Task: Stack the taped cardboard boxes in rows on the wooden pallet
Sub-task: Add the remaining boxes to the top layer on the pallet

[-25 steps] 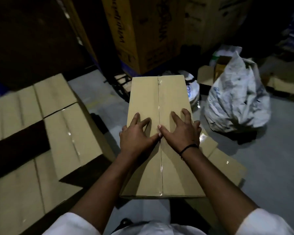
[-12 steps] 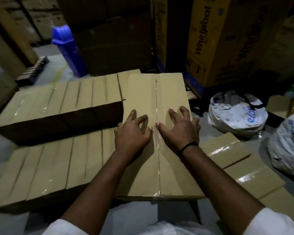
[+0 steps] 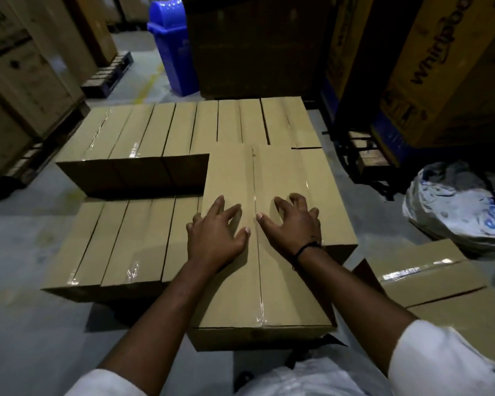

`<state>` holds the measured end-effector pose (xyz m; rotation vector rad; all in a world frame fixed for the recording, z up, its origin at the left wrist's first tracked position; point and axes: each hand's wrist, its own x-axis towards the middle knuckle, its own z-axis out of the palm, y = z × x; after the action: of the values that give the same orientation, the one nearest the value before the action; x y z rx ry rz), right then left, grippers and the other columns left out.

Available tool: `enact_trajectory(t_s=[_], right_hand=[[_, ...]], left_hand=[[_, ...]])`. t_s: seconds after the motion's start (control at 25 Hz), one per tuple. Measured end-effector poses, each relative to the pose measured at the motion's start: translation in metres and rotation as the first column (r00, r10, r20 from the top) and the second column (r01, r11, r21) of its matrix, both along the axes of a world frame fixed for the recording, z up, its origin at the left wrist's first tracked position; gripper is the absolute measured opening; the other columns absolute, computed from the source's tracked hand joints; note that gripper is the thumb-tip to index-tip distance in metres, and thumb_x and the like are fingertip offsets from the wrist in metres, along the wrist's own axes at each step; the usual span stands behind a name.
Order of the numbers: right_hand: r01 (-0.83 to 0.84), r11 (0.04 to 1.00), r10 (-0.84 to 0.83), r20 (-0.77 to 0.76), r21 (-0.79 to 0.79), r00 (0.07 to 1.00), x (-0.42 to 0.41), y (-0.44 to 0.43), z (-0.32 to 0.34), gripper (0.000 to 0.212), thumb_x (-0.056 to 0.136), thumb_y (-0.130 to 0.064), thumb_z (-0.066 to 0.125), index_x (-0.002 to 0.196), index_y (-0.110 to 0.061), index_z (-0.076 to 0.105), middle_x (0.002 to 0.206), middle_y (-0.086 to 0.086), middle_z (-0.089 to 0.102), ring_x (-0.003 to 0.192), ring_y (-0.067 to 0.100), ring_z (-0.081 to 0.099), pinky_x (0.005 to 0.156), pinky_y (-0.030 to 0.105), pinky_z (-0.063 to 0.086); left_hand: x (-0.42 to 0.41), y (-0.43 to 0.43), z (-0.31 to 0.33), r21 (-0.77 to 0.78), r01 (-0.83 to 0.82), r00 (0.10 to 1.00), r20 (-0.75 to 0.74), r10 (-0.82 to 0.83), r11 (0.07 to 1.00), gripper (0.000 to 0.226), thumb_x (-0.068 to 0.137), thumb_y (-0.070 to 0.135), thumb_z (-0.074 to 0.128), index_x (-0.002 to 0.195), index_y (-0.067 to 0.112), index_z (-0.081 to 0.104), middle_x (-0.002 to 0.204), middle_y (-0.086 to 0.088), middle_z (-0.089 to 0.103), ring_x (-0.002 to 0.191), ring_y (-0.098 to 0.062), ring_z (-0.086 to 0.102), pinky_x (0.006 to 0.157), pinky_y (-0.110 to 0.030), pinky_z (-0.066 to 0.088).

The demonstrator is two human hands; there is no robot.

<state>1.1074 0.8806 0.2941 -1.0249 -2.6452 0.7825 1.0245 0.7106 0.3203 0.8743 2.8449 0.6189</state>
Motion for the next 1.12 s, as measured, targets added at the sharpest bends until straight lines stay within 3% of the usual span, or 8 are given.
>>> enact_trajectory(t_s=[0.2,0.6,0.84,0.92,1.0,1.12], right_hand=[[0.002,0.995,0.002,0.037,-0.1,0.999,-0.046,0.006,-0.048,0.077,0.082,-0.081,0.052,0.146,-0.038,0.051,0.159,-0.009,0.03,0.135,0.028,0.036,0.105,0.046,0.046],[-0.085,0.988,0.105,0.161,-0.129,0.981,-0.162,0.071,-0.125,0.077,0.083,-0.074,0.055,0.15,-0.039,0.042,0.163,-0.008,0.02,0.135,0.032,0.035,0.108,0.049,0.043],[-0.123,0.983,0.152,0.23,-0.136,0.961,-0.195,0.114,-0.161,0.078,0.086,-0.071,0.056,0.153,-0.039,0.035,0.166,-0.007,0.012,0.136,0.035,0.033,0.109,0.051,0.042],[-0.172,0.969,0.221,0.315,-0.176,0.923,-0.194,0.124,-0.172,0.08,0.088,-0.065,0.06,0.157,-0.035,0.031,0.169,-0.001,0.008,0.141,0.037,0.029,0.114,0.051,0.036],[-0.248,0.942,0.327,0.46,-0.226,0.826,-0.185,0.127,-0.181,0.086,0.086,-0.064,0.063,0.159,-0.034,0.027,0.171,0.005,0.002,0.149,0.042,0.017,0.12,0.053,0.026],[-0.331,0.907,0.42,0.6,-0.259,0.681,-0.161,0.115,-0.196,0.101,0.085,-0.064,0.066,0.163,-0.036,0.01,0.17,0.007,-0.015,0.153,0.047,-0.009,0.121,0.063,0.007]], left_hand=[[-0.048,0.002,-0.051,-0.052,0.005,0.999,0.051,-0.003,0.999,0.069,0.09,0.064,0.059,0.153,0.044,0.04,0.171,0.01,0.011,0.149,-0.041,0.028,0.117,-0.057,0.026],[-0.171,0.05,-0.139,-0.14,0.049,0.98,0.196,-0.021,0.989,0.073,0.09,0.069,0.05,0.157,0.048,0.029,0.171,0.014,-0.002,0.154,-0.04,0.02,0.119,-0.066,0.024],[-0.205,0.09,-0.176,-0.156,0.107,0.965,0.254,-0.065,0.982,0.077,0.096,0.057,0.056,0.161,0.043,0.018,0.172,0.01,-0.009,0.155,-0.042,0.01,0.119,-0.065,0.02],[-0.211,0.1,-0.186,-0.188,0.128,0.931,0.361,-0.052,0.974,0.083,0.097,0.044,0.063,0.163,0.041,0.012,0.171,0.008,-0.016,0.155,-0.044,-0.002,0.121,-0.063,0.017],[-0.207,0.109,-0.194,-0.223,0.186,0.874,0.482,-0.058,0.957,0.088,0.096,0.032,0.067,0.163,0.038,0.01,0.17,0.004,-0.02,0.155,-0.043,-0.01,0.123,-0.06,0.014],[-0.187,0.114,-0.205,-0.347,0.345,0.853,0.503,-0.138,0.872,0.089,0.095,0.035,0.067,0.163,0.037,0.011,0.17,-0.004,-0.019,0.154,-0.044,-0.017,0.123,-0.059,0.004]])
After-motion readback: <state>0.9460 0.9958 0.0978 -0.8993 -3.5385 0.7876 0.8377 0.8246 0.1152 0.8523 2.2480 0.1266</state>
